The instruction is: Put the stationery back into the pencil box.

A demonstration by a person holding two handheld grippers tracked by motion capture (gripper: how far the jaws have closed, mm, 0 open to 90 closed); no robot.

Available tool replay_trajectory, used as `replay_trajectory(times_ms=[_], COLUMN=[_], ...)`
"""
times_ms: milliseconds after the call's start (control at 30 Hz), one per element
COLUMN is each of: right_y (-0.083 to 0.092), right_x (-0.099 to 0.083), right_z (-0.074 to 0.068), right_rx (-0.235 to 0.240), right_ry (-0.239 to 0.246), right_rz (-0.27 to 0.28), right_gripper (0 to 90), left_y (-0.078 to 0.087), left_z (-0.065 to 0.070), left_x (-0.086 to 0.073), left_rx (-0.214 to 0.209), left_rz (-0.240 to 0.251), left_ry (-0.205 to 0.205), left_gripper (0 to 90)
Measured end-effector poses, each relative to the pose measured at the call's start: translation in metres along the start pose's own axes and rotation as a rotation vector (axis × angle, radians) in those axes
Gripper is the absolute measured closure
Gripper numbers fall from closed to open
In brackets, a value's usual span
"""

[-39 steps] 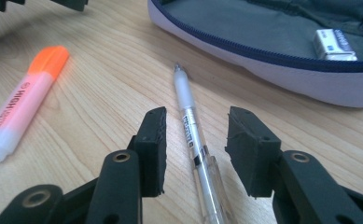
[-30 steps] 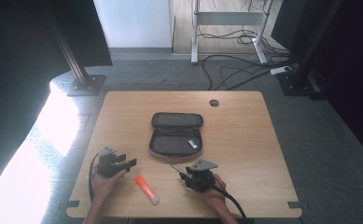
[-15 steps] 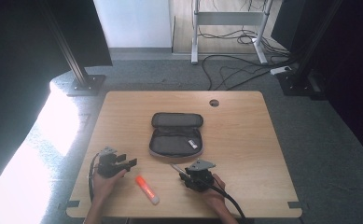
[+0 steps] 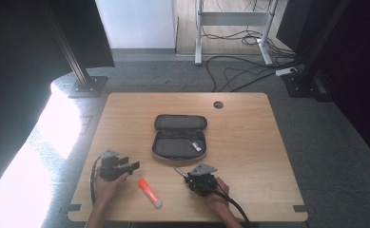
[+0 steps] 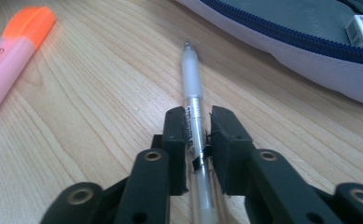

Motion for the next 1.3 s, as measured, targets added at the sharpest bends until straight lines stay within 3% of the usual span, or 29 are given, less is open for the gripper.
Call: replay_trajectory(times_ms=[400,500,900,1300], right_y=[0.002,0.006,0.026,0.032], right_x=[-0.001,0.002,0.016,0.019], right_z=[-0.002,-0.004,0.0,0.005], right_rx=[0.014,0.03,0.048,0.032], right_ry=[0.036,0.037,-0.003,-0.007], right_rz=[0.003,0.029,0.1,0.111], right_gripper=[78.3,78.4,78.5,78.5], left_y=[0.0,0.0,0.0,-0.001], left_z=[-0.001,-0.001,-0.001,-0.002], left_x=[0.0,0.0,0.0,-0.001], left_rx=[0.004,0.004,0.004,0.004], left_rz=[-0.002,-0.002,-0.003,-0.003], left_ry=[0.0,0.001,0.003,0.003], left_gripper=[36.4,36.4,36.4,36.4])
Point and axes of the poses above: each handheld gripper's, and its own axes: y roughly backward along the jaws, x roughly out of its top, z roughly to its right, the point moved 8 cm from there along -y, roughly forward along the jaws, and after that the axes turned 5 degrees about -x, right-handed, at the moved point
